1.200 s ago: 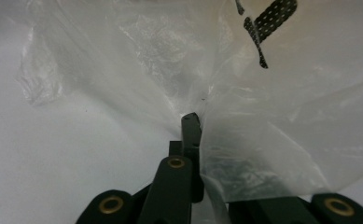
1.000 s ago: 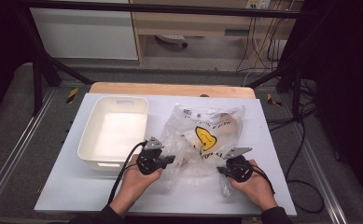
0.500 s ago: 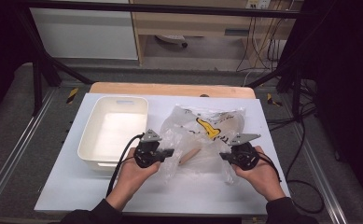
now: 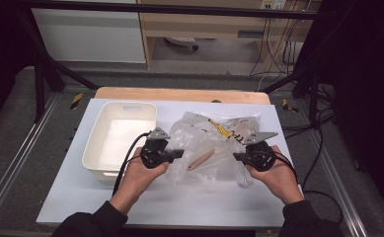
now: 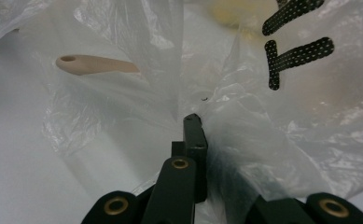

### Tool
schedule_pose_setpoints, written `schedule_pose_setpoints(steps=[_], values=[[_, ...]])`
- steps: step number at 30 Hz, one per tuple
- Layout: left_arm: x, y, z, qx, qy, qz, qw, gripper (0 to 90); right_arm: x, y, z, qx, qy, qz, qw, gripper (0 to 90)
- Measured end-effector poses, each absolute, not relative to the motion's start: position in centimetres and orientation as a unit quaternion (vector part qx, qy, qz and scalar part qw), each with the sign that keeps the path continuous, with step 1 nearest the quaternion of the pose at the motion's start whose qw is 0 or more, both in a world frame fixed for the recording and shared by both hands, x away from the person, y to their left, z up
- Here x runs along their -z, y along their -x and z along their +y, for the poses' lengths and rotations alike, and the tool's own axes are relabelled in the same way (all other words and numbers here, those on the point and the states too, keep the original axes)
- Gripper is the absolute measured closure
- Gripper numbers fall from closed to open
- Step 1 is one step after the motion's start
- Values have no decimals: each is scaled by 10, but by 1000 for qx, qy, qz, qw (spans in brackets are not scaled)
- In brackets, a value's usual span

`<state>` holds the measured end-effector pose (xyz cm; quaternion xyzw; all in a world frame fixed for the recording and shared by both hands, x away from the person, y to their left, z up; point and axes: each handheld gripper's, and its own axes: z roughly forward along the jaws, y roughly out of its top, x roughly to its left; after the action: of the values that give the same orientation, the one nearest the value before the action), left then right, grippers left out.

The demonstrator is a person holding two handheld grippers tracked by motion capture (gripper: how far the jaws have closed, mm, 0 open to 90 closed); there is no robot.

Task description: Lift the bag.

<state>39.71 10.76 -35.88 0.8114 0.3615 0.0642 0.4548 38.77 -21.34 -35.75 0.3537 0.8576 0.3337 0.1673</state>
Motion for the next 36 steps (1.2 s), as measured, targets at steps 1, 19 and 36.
schedule_pose_setpoints(steps=[1, 19, 36], values=[[357, -398, 108, -64, -811, 362, 455, 900, 357, -389, -214, -334, -354, 857, 170, 900], [330, -417, 109, -56, -809, 355, 464, 900, 334, -401, -217, -343, -358, 850, 178, 900], [313, -436, 113, -52, -801, 357, 477, 900, 316, -418, -221, -346, -366, 845, 181, 900]])
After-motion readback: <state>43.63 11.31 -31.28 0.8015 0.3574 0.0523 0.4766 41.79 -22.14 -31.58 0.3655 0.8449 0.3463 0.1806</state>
